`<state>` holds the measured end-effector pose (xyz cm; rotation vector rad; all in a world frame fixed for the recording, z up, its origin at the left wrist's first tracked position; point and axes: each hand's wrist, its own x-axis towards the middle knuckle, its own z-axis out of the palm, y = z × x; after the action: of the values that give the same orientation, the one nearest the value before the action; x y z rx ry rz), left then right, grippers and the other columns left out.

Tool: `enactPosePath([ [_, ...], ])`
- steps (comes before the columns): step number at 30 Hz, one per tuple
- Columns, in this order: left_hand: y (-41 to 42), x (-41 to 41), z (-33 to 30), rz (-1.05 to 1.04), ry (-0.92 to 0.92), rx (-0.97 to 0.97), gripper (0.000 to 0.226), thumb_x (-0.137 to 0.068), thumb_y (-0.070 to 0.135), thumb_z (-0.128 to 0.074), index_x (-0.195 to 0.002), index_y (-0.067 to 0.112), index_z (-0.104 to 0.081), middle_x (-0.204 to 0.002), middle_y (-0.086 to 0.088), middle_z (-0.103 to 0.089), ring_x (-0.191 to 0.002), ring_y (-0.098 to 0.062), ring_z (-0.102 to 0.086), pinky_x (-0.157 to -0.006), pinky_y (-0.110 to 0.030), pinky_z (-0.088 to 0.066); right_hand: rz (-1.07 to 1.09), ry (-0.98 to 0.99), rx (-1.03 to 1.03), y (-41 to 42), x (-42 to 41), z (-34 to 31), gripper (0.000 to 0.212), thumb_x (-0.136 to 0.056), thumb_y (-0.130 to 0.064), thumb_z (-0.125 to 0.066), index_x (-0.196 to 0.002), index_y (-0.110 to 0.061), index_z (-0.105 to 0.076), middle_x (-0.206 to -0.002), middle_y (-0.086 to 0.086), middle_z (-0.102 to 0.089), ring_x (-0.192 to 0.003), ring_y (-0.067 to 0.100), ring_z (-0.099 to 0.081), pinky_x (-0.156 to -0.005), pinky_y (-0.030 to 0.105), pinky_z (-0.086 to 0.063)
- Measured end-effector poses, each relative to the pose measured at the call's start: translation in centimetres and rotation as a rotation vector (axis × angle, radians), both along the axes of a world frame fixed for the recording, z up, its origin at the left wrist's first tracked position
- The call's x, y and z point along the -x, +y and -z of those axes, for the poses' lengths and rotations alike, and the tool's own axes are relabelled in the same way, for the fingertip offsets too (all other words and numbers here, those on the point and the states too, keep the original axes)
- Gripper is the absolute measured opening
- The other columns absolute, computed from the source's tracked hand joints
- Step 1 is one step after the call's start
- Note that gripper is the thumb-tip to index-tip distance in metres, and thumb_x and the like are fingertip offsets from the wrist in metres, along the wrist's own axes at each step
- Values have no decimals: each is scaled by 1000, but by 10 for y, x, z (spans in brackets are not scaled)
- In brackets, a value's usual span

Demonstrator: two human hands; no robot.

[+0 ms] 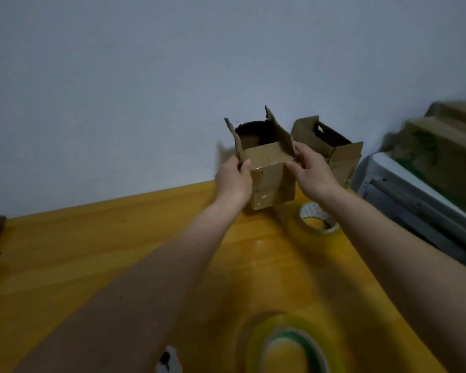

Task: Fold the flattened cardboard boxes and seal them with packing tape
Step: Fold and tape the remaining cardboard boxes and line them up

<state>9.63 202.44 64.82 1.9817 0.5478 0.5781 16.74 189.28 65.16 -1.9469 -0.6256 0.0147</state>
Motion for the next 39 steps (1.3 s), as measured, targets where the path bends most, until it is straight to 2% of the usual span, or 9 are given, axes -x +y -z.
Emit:
enactPosePath([
  [4,-17,-42,14,-60,-2,-112,32,-104,16,-36,-124,4,-58,-109,-9,-62,-96,-20,-55,-76,-20,-39,30,8,67,-12,-42,22,48,-99,-7,-42,-143,-25,-39,-137,0,-51,-124,18,-47,-99,33,-44],
  [7,-18,-64,19,-77,6,-141,36,-103,13,-40,-136,14,-53,-127,-4,-61,-116,-21,-55,-89,-18,-39,104,-29,153,-12,-59,35,51,-98,-7,-41,-145,-28,-36,-140,3,-49,-130,24,-44,-106,40,-40],
  [11,-21,-82,29,0,56,-200,29,-95,14,-58,-123,14,-61,-120,-4,-65,-111,-20,-59,-86,-22,-43,244,-146,354,-14,-73,37,42,-99,-10,-40,-140,-21,-39,-124,13,-58,-112,32,-55,-89,43,-48],
  [14,-22,-86,40,-15,94,-233,26,-90,14,-66,-115,10,-63,-112,-6,-66,-99,-17,-60,-77,-19,-41,292,-236,602,-17,-76,43,20,-97,-7,-46,-117,-9,-48,-110,16,-61,-99,34,-59,-70,36,-41],
  [19,-21,-82,50,49,140,-250,23,-91,13,-64,-114,12,-61,-110,-3,-65,-97,-16,-59,-75,-21,-41,290,-253,674,-23,-69,48,11,-97,-8,-46,-108,-7,-47,-104,16,-60,-95,34,-58,-67,36,-37],
  [26,15,-25,48,166,661,-808,36,-93,38,-54,-125,20,-56,-128,-6,-59,-117,-29,-55,-90,-36,-46,83,-587,1066,-28,-13,16,11,-93,-10,-51,-104,-9,-53,-72,-1,-42,-73,19,-48,-62,31,-37],
  [29,37,27,40,150,802,-929,39,-95,41,-51,-128,19,-55,-131,-8,-57,-119,-29,-55,-91,-37,-46,-154,-707,1077,-10,25,15,28,-92,-22,-57,-118,-13,-51,-107,4,-55,-103,23,-51,-82,32,-43],
  [32,58,93,32,70,842,-917,40,-96,43,-49,-128,20,-55,-132,-7,-57,-120,-28,-54,-92,-38,-46,-262,-826,1051,18,64,17,37,-94,-9,-40,-129,-15,-46,-133,7,-47,-125,27,-41,-101,39,-37],
  [39,121,291,35,-142,924,-793,46,-92,43,-55,-131,18,-53,-137,-7,-53,-125,-27,-48,-100,-37,-43,-467,-904,987,92,187,16,45,-94,-6,-38,-137,-18,-39,-145,5,-37,-134,26,-33,-101,37,-36],
])
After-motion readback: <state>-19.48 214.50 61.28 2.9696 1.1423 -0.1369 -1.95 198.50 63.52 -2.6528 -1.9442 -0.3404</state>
